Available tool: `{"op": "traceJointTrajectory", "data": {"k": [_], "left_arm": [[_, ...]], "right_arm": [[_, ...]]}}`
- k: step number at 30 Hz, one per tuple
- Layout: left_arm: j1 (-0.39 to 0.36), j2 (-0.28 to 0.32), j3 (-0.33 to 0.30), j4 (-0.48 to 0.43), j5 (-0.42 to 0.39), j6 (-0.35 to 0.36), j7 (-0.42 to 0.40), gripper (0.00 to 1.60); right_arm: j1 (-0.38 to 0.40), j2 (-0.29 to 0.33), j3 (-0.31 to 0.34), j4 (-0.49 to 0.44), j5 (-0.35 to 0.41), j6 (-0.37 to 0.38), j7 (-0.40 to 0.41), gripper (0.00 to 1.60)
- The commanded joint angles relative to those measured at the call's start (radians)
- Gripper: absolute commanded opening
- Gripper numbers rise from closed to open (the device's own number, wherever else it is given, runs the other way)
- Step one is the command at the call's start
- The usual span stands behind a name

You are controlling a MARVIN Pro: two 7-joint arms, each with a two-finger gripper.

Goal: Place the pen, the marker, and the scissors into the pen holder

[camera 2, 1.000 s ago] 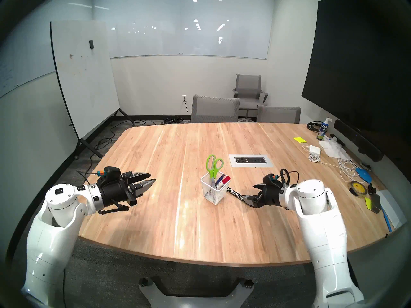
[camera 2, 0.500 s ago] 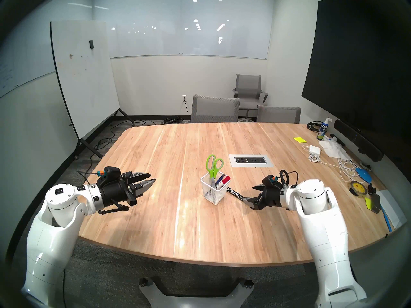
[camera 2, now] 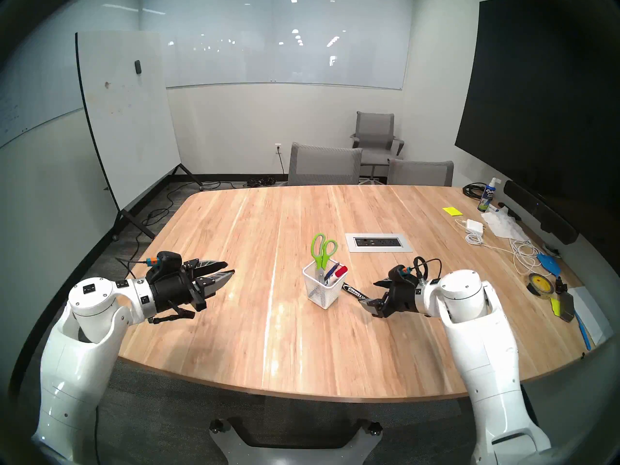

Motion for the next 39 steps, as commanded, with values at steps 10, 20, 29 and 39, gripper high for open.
{"op": "traceJointTrajectory", "data": {"k": [10, 20, 29, 39], "left_arm": [[-0.003, 0.002, -0.003, -0.017, 0.000, -0.001, -0.001, 0.93], [-0.003, 0.002, -0.003, -0.018, 0.000, -0.001, -0.001, 0.93], [-0.003, 0.002, -0.003, -0.017, 0.000, -0.001, -0.002, 0.93], [-0.003, 0.002, -0.003, -0.017, 0.000, -0.001, -0.002, 0.93]], "right_arm": [[0.097, -0.041, -0.047, 0.056, -0.021, -0.022, -0.039, 1.60], [0.142, -0.057, -0.079, 0.097, -0.040, -0.027, -0.057, 1.60], [0.201, -0.088, -0.112, 0.179, -0.073, -0.030, -0.098, 1.60], [0.227, -0.108, -0.124, 0.212, -0.088, -0.043, -0.113, 1.60]]}}
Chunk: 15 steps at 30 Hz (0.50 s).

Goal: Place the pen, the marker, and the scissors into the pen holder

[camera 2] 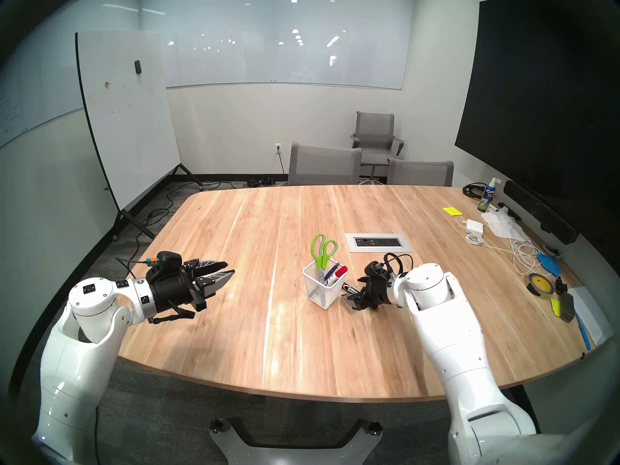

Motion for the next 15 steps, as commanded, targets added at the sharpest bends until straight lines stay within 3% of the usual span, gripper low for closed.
{"op": "traceJointTrajectory", "data": {"k": [1, 15], "left_arm": [[-0.003, 0.002, -0.003, -0.017, -0.001, -0.001, -0.001, 0.93], [-0.003, 0.002, -0.003, -0.018, 0.000, -0.001, -0.001, 0.93]], "right_arm": [[0.054, -0.020, -0.001, -0.004, 0.005, -0.013, -0.010, 1.60], [0.066, -0.025, -0.008, 0.004, 0.003, -0.011, -0.016, 1.60]]}}
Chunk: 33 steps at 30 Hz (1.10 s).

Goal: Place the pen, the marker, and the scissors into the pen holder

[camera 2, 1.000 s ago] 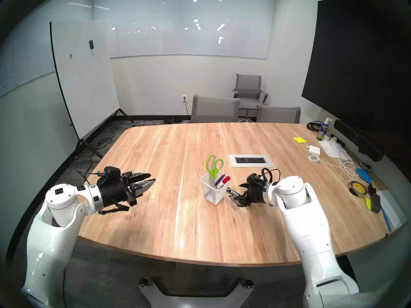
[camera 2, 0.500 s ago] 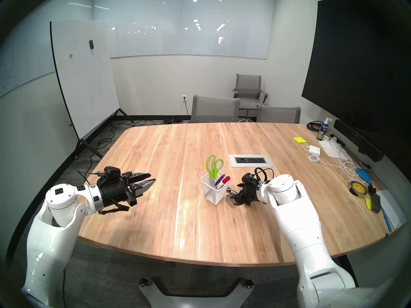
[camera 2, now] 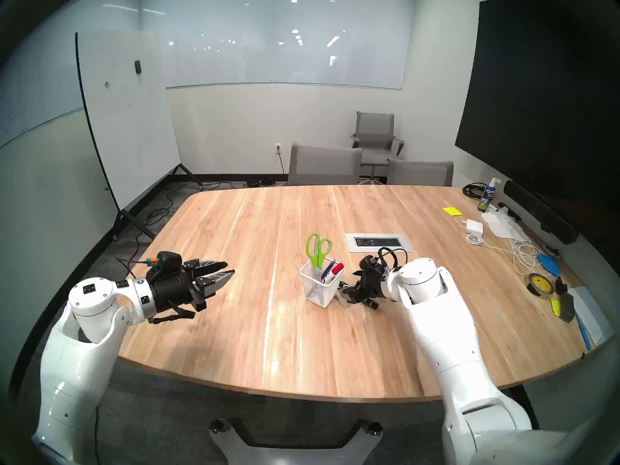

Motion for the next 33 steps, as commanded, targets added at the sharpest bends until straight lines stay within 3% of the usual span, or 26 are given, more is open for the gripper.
{"op": "traceJointTrajectory", "data": {"k": [1, 33], "left_arm": [[-0.003, 0.002, -0.003, -0.018, 0.000, -0.001, -0.001, 0.93], [-0.003, 0.002, -0.003, -0.018, 0.000, -0.001, -0.001, 0.93]], "right_arm": [[0.033, -0.005, 0.003, -0.010, 0.004, -0.001, -0.001, 1.60], [0.075, 0.013, -0.015, 0.071, -0.024, -0.016, -0.009, 1.60]]}}
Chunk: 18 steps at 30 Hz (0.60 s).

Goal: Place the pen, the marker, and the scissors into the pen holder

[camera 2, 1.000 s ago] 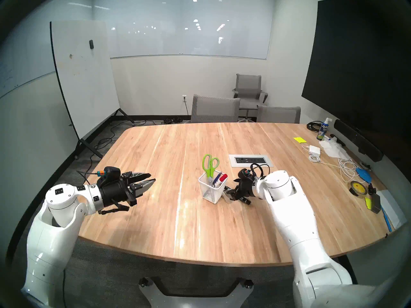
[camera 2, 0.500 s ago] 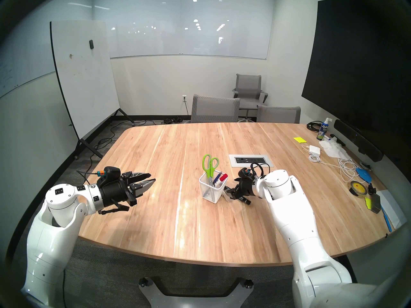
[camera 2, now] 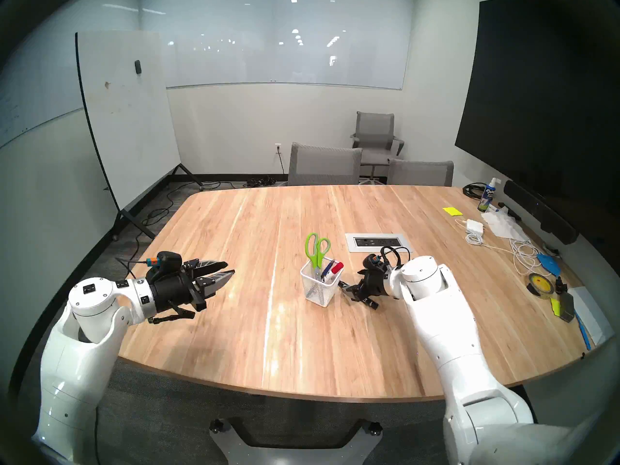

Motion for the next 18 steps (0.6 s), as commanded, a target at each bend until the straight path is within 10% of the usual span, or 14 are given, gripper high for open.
{"op": "traceJointTrajectory", "data": {"k": [1, 18], "left_arm": [[-0.003, 0.002, -0.003, -0.018, 0.000, -0.001, -0.001, 0.93], [-0.003, 0.002, -0.003, -0.018, 0.000, -0.001, -0.001, 0.93]], "right_arm": [[0.032, 0.000, -0.007, -0.004, -0.003, -0.005, 0.007, 1.60], [0.052, -0.011, -0.030, 0.040, -0.023, -0.018, -0.007, 1.60]]}}
